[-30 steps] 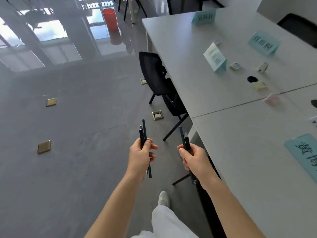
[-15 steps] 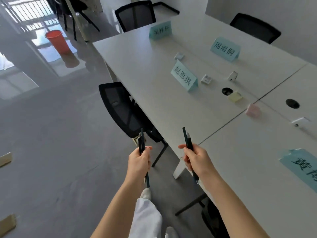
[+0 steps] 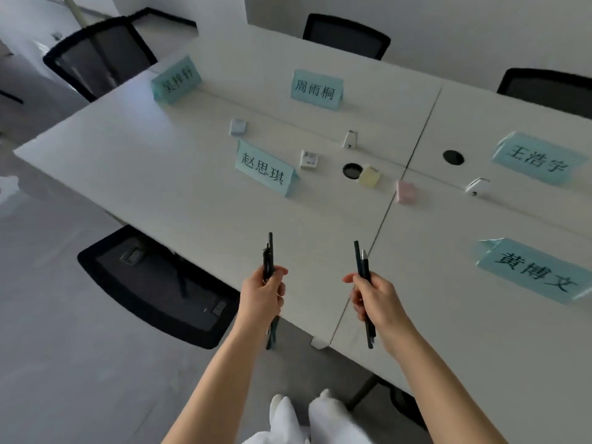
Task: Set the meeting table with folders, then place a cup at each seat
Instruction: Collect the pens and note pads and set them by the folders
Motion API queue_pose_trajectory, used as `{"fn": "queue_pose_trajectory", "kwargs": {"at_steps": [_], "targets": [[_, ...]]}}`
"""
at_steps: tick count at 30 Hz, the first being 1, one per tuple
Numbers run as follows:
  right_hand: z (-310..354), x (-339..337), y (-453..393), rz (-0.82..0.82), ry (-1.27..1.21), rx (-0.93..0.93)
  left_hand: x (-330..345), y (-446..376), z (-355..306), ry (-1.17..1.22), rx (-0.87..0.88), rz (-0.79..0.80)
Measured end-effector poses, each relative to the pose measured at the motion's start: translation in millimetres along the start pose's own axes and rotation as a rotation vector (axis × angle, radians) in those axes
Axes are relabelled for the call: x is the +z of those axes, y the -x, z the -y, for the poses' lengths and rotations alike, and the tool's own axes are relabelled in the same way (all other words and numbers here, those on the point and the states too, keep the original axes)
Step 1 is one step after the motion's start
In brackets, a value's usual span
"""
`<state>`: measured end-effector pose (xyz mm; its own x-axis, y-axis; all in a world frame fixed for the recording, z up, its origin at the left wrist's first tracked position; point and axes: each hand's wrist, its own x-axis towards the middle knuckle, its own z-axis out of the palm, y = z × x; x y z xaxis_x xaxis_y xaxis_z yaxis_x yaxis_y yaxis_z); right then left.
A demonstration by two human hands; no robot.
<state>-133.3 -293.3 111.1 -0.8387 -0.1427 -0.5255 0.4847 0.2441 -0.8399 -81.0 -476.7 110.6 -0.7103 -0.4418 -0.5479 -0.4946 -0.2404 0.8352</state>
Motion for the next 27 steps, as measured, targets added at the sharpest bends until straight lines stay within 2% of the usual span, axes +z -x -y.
{"fn": "queue_pose_trajectory", "kwargs": {"at_steps": [9,15,20,27], "targets": [[24,-58,-81,-0.197,-0.064,0.087,76,-64,-30,-0.114,-0.091,0.046],[54,-99,-152,-0.205,-0.081,0.114,145,-113,-60,-0.161,-0.09,0.104],[74,-122,-221,-0.267,-0.016,0.11,201,-184,-86,-0.4,-0.037,0.158],[74,-144,-302,-0.411,0.249,0.213,256,-272,-111,-0.653,0.036,0.043]]}}
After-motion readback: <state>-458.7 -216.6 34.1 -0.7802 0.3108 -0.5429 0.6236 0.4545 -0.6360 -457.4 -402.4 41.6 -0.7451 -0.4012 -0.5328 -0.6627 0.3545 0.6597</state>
